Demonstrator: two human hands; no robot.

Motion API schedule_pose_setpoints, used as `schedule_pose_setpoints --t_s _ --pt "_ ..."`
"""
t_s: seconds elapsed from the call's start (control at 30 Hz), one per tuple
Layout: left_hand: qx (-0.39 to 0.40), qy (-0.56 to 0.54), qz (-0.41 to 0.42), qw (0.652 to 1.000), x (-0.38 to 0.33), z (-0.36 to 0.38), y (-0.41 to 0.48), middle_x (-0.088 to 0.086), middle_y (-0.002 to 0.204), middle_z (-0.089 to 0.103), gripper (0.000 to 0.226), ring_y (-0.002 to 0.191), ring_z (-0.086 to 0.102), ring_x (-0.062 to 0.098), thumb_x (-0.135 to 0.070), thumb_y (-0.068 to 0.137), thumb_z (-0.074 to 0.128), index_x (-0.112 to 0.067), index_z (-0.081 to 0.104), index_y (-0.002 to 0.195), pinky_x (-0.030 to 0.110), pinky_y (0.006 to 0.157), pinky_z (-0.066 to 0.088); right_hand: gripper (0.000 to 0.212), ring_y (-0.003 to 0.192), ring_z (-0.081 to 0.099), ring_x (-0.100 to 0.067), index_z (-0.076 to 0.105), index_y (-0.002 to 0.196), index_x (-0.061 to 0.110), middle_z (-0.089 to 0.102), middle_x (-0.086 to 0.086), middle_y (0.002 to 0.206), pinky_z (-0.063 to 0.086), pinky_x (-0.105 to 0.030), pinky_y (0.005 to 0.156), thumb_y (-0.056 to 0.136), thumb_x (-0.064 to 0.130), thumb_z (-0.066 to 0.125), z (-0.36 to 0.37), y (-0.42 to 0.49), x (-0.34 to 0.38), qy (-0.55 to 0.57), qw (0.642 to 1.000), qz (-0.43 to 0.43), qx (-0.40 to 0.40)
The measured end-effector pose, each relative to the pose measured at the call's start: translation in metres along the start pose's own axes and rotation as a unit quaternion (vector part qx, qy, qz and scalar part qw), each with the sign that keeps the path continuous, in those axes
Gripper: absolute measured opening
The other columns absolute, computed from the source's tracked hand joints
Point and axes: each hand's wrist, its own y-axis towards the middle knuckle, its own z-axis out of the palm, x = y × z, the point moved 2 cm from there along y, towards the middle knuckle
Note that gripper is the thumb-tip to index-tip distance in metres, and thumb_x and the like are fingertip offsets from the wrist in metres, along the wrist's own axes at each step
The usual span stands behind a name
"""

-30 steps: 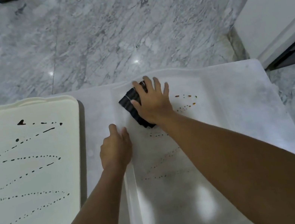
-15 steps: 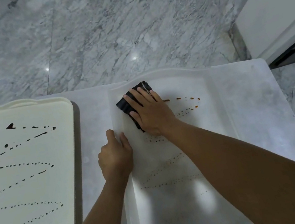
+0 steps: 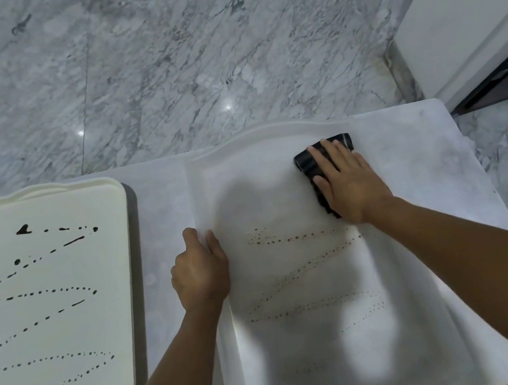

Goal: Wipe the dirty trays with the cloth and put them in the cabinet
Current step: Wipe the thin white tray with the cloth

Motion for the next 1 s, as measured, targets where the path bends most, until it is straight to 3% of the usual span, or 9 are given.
schedule_pose_setpoints --t_s 0.27,0.37,0.5,0.6,0.73,0.9,1.0 --pt "-0.01 -0.002 0.016 1.0 -0.004 0.006 0.001 -0.001 0.076 0.056 0.031 0.066 0.058 0.025 -0.047 0.104 0.034 -0.019 0.045 0.111 0.037 0.069 0.052 0.06 0.157 -0.003 -0.023 0.001 0.162 0.026 0.0 -0.003 0.17 0.007 -0.044 0.127 0.108 0.045 0.015 -0.002 -0.008 -0.008 0.003 1.0 0.01 0.003" --pt "-0.026 -0.032 0.002 0.999 -0.003 0.007 0.0 0.001 0.072 0.059 0.029 0.062 0.057 0.022 -0.041 0.104 0.031 -0.019 0.048 0.099 0.039 0.068 0.055 0.059 0.157 -0.002 -0.023 0.0 0.162 0.028 0.0 -0.002 0.17 0.006 -0.046 0.127 0.107 0.045 0.015 0.001 -0.009 -0.006 -0.004 1.0 0.016 -0.001" --pt "-0.04 -0.041 0.008 0.998 -0.004 0.007 0.0 -0.003 0.064 0.052 0.029 0.055 0.052 0.017 -0.037 0.105 0.032 -0.016 0.048 0.093 0.033 0.061 0.048 0.06 0.157 0.005 -0.024 0.005 0.162 0.027 0.006 -0.002 0.17 0.01 -0.049 0.126 0.106 0.045 0.018 0.007 -0.012 0.017 -0.012 0.999 0.037 -0.024" --pt "-0.044 -0.049 0.014 0.998 -0.004 0.007 -0.002 -0.004 0.063 0.05 0.028 0.054 0.05 0.014 -0.037 0.105 0.033 -0.017 0.047 0.092 0.03 0.058 0.044 0.061 0.155 0.013 -0.028 0.014 0.161 0.023 0.013 -0.004 0.169 0.017 -0.05 0.123 0.105 0.045 0.022 0.016 -0.022 0.057 -0.024 0.999 0.008 -0.04" --pt "-0.061 -0.06 0.022 0.996 -0.001 0.007 -0.003 -0.004 0.06 0.048 0.027 0.052 0.045 0.011 -0.032 0.105 0.034 -0.015 0.047 0.089 0.026 0.052 0.03 0.063 0.156 0.008 -0.027 0.013 0.162 0.023 0.01 -0.005 0.169 0.012 -0.053 0.124 0.104 0.044 0.023 0.035 -0.034 0.121 0.006 0.998 -0.05 -0.029" --pt "-0.076 -0.067 0.006 0.995 0.002 0.01 0.0 -0.002 0.065 0.05 0.027 0.054 0.041 0.008 -0.026 0.105 0.03 -0.013 0.049 0.09 0.026 0.053 0.03 0.064 0.156 0.009 -0.025 0.015 0.162 0.023 0.012 -0.005 0.169 0.007 -0.052 0.125 0.102 0.04 0.028 0.048 -0.041 0.162 0.023 0.993 -0.108 -0.028" --pt "-0.072 -0.052 0.011 0.996 0.001 0.011 0.001 0.001 0.069 0.054 0.034 0.054 0.04 0.006 -0.04 0.105 0.029 -0.016 0.047 0.089 0.028 0.057 0.033 0.063 0.156 0.009 -0.025 0.016 0.162 0.023 0.013 -0.005 0.169 0.006 -0.051 0.125 0.102 0.04 0.028 0.049 -0.042 0.161 0.019 0.993 -0.109 -0.035"
